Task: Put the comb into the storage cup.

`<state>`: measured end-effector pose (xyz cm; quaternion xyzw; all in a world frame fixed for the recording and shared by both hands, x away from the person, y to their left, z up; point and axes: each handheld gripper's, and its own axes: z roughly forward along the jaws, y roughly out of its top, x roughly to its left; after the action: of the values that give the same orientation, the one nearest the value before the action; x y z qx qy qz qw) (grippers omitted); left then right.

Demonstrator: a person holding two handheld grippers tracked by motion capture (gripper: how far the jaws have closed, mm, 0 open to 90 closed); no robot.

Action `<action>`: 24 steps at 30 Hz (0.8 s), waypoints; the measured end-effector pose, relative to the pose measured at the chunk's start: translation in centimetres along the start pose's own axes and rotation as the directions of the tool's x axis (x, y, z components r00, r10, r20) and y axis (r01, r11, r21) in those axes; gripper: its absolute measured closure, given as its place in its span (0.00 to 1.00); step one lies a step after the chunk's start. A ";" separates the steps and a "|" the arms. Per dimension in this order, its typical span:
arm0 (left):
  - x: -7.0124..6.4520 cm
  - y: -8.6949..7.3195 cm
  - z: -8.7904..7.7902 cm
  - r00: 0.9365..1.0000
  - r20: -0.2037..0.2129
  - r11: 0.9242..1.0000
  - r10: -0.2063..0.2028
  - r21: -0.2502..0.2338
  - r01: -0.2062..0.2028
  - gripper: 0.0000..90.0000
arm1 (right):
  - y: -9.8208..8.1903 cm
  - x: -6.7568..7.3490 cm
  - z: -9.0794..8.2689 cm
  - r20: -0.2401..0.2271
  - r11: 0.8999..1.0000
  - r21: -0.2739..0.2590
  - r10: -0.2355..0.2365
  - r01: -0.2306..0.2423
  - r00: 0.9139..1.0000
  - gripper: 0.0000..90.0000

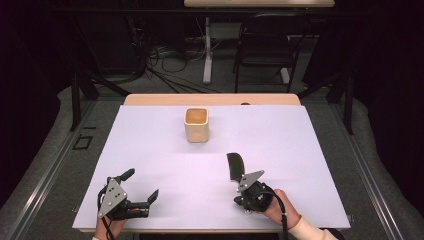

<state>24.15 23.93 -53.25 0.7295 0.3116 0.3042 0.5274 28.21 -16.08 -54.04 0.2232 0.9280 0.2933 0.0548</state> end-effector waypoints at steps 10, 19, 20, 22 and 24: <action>0.0 0.0 0.0 1.000 0.000 1.000 0.002 0.005 -0.002 0.00 | -0.4 -0.2 -0.7 0.003 1.000 0.026 0.010 -0.010 1.000 1.00; 0.1 0.0 0.0 1.000 -0.003 1.000 -0.005 0.004 0.005 0.00 | -0.7 -0.5 -1.0 0.013 0.999 0.049 0.024 -0.025 1.000 1.00; 0.0 0.0 0.0 1.000 -0.002 1.000 -0.002 0.006 0.002 0.00 | -0.7 -0.6 -1.0 0.014 0.999 0.048 0.016 -0.017 1.000 1.00; 0.0 0.0 0.0 1.000 -0.002 1.000 0.001 0.007 -0.001 0.00 | -0.8 -0.7 -1.2 0.018 0.998 0.056 0.029 -0.030 0.999 1.00; 0.0 0.0 0.0 1.000 -0.002 1.000 0.000 0.003 0.000 0.00 | -0.9 -0.8 -1.3 0.023 0.998 0.059 0.034 -0.036 0.999 1.00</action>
<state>24.16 23.93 -53.25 0.7301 0.3126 0.3042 0.5260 28.28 -17.79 -53.50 0.2442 0.9315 0.2641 0.0533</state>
